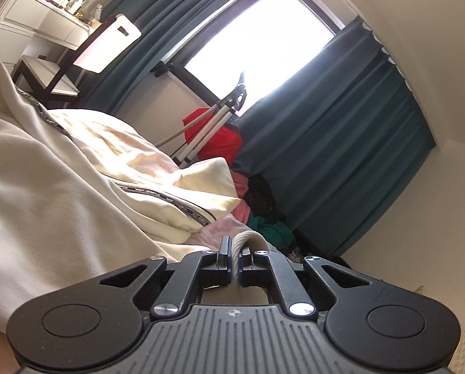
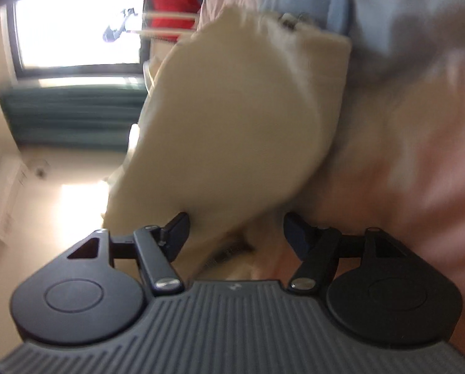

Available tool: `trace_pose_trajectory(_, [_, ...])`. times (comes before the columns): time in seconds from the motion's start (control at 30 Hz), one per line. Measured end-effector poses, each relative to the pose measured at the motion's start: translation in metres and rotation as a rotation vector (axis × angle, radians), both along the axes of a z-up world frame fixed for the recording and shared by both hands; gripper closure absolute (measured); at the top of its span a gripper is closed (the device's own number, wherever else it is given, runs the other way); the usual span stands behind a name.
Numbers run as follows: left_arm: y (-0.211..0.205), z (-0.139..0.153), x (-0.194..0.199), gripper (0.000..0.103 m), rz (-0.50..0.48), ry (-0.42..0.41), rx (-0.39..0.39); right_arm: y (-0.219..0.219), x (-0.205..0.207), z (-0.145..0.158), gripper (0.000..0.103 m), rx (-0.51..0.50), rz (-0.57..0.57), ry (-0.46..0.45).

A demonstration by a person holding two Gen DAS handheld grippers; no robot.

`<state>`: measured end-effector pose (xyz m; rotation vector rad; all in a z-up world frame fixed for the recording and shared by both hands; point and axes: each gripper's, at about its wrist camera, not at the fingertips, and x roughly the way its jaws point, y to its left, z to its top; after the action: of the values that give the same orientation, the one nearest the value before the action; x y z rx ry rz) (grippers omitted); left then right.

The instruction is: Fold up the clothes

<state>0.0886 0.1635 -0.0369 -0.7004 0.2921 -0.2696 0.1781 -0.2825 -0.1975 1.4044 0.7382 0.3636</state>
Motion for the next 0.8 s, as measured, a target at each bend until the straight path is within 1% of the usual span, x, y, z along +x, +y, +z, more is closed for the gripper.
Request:
trace_pose_trajectory(0.07, [-0.006,0.000,-0.001,0.099,-0.029,-0.013,0.011,-0.019,-0.006,0.007,0.032,-0.018,-0.133,-0.040])
trace_pose_trajectory(0.1, [-0.010,0.000,-0.002,0.099,-0.049,-0.020,0.018,-0.029,-0.010,0.012,0.032,-0.044,-0.198,-0.057])
trace_pose_trajectory(0.17, [-0.020,-0.001,-0.005,0.099,-0.095,-0.033,0.038,-0.045,-0.012,0.017,0.033,-0.071,-0.280,-0.074])
trace_pose_trajectory(0.2, [-0.026,0.000,-0.006,0.099,-0.117,-0.039,0.055,-0.052,-0.012,0.019,0.041,-0.085,-0.310,-0.074])
trace_pose_trajectory(0.23, [-0.032,0.000,-0.007,0.099,-0.137,-0.046,0.077,-0.056,-0.009,0.019,0.048,-0.096,-0.303,-0.046])
trace_pose_trajectory(0.27, [-0.039,0.001,-0.008,0.099,-0.158,-0.052,0.099,-0.059,-0.007,0.021,0.072,-0.117,-0.301,-0.019])
trace_pose_trajectory(0.3, [-0.044,0.000,-0.009,0.099,-0.179,-0.056,0.120,-0.060,-0.009,0.027,0.091,-0.170,-0.311,0.002])
trace_pose_trajectory(0.33, [-0.050,0.000,-0.010,0.099,-0.199,-0.059,0.141,-0.061,-0.010,0.033,0.094,-0.222,-0.321,0.024])
trace_pose_trajectory(0.37, [-0.054,-0.002,-0.010,0.099,-0.217,-0.056,0.157,-0.063,-0.013,0.040,0.095,-0.268,-0.337,0.037])
trace_pose_trajectory(0.4, [-0.059,-0.004,-0.010,0.099,-0.240,-0.050,0.170,-0.068,-0.017,0.051,0.096,-0.292,-0.371,0.017])
trace_pose_trajectory(0.47, [-0.071,-0.008,-0.009,0.099,-0.289,-0.041,0.213,-0.083,-0.026,0.078,0.096,-0.326,-0.434,-0.042])
trace_pose_trajectory(0.53, [-0.085,-0.014,-0.008,0.099,-0.339,-0.030,0.270,-0.098,-0.036,0.111,0.096,-0.385,-0.497,-0.109])
trace_pose_trajectory(0.67, [-0.131,-0.034,-0.006,0.086,-0.456,-0.003,0.426,-0.135,-0.055,0.165,0.096,-0.526,-0.568,-0.207])
trace_pose_trajectory(0.73, [-0.157,-0.045,-0.009,0.080,-0.512,0.001,0.512,-0.152,-0.054,0.181,0.096,-0.637,-0.576,-0.195])
trace_pose_trajectory(0.77, [-0.168,-0.051,-0.011,0.080,-0.533,-0.004,0.558,-0.161,-0.052,0.184,0.096,-0.685,-0.579,-0.177])
trace_pose_trajectory(0.8, [-0.179,-0.059,-0.013,0.080,-0.548,-0.014,0.604,-0.169,-0.049,0.176,0.096,-0.694,-0.575,-0.142])
